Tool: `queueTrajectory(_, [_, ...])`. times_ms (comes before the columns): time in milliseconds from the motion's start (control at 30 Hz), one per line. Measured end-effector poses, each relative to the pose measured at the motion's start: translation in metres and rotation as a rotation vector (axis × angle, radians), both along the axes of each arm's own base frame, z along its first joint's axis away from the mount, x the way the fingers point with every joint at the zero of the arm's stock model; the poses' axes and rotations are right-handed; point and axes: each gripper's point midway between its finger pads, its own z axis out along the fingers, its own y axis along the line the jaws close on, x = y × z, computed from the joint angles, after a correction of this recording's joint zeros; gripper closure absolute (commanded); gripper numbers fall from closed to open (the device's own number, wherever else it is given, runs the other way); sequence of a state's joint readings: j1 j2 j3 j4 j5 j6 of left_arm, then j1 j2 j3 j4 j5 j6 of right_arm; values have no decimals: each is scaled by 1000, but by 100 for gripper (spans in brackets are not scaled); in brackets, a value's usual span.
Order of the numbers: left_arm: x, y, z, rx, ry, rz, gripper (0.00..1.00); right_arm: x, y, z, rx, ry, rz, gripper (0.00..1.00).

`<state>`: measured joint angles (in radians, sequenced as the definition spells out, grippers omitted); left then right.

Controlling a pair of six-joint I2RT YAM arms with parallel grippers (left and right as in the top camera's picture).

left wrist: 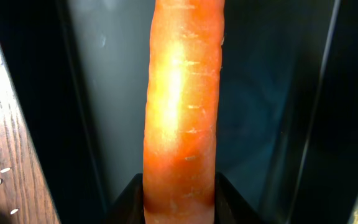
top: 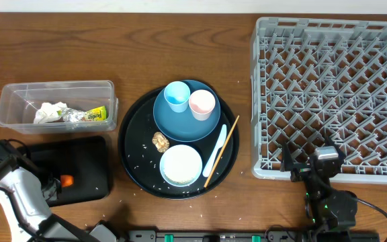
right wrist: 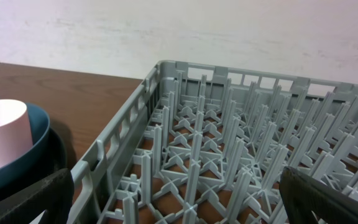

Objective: Sort waste into correct bins and load items into the dishwasher rack
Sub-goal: 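Carry the carrot down-left and place it on the black tray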

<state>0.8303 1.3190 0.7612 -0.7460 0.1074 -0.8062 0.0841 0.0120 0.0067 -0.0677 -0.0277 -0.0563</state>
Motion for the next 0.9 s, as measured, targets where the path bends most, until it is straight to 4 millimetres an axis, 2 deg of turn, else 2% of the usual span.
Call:
queueTrajectory(133, [0, 1, -3, -1, 9, -27, 37, 0, 0, 0, 0, 0, 0, 1])
queueTrajectory(233, [2, 3, -2, 12, 5, -56, 28, 0, 0, 0, 0, 0, 0, 1])
queueTrajectory(300, [3, 2, -2, 13, 3, -78, 29, 0, 0, 0, 0, 0, 0, 1])
queueTrajectory(400, [4, -1, 1, -1, -3, -105, 49, 0, 0, 0, 0, 0, 0, 1])
queueTrajectory(467, [4, -3, 6, -4, -7, -120, 72, 0, 0, 0, 0, 0, 0, 1])
queueTrajectory(500, [4, -4, 9, -2, -12, -128, 94, 0, 0, 0, 0, 0, 0, 1])
queueTrajectory(700, [-3, -9, 37, 64, -53, -122, 94, 0, 0, 0, 0, 0, 0, 1])
queueTrajectory(900, [-43, -10, 46, 118, 89, 0, 94, 0, 0, 0, 0, 0, 0, 1])
